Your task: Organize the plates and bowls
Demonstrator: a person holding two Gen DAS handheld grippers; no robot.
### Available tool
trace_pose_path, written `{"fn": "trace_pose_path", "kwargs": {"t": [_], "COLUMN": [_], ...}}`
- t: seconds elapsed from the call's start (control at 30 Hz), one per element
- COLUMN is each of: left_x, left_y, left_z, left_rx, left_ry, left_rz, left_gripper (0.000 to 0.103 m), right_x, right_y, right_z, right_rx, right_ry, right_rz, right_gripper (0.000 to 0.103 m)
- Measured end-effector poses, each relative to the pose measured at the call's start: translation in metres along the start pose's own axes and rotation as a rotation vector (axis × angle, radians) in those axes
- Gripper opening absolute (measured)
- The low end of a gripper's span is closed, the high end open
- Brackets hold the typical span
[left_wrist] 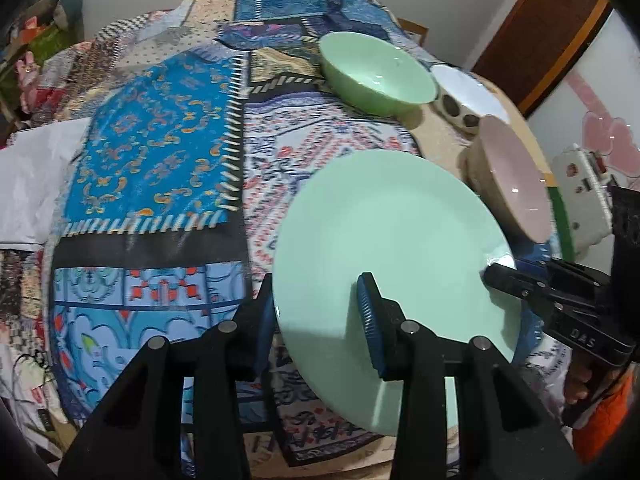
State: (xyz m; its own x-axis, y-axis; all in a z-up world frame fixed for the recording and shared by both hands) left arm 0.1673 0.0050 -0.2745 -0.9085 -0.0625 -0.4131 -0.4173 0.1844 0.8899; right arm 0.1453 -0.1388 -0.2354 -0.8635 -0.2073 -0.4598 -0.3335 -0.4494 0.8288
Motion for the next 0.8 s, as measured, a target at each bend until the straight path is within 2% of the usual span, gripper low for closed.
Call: {"fn": "trace_pose_path", "kwargs": {"t": [0.13, 0.3, 0.5, 0.7, 0.8], "left_x": [0.006, 0.005, -0.002, -0.014, -0.023], "left_y": [-0.007, -0.003, 0.015, 0.039, 0.053], "left_z": [0.007, 0.005, 0.000, -0.012, -0.026], "left_rx": [0.057, 0.040, -0.015, -0.036, -0.029], "left_ry": [0.041, 0.029, -0.016, -0.054, -0.068], "left_rz": [0.034, 0.017, -0.049, -0.120, -0.163], "left_gripper": [0.038, 0.038, 0.038, 0.039, 0.046], "right_x": [0.000, -0.001, -0.003, -0.013, -0.022], "right_y": [-0.001, 0.000, 0.010, 0.037, 0.055], "right_z": [0.003, -0.001, -0.008, -0.009, -0.014], "right_rx": [0.009, -0.004, 0.016, 0.054, 0.085], "right_ry": [0.013, -0.003, -0.013, 0.027, 0.039], "right_rz": [-0.007, -0.004, -0.028, -0.108, -0.160], "right_gripper": [0.023, 0.022, 0.023, 0.023, 0.023]}}
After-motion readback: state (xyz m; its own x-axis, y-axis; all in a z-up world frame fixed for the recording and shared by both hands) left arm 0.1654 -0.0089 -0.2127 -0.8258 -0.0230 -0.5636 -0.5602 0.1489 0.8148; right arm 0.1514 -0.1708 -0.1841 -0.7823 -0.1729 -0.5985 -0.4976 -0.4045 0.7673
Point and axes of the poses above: each gripper's, at about its wrist camera, not at the fingertips, and y roughly against the way its jaws point, z to its left, x to its underside, the point moved 10 cm from there along -y, roughly the way its jaws point
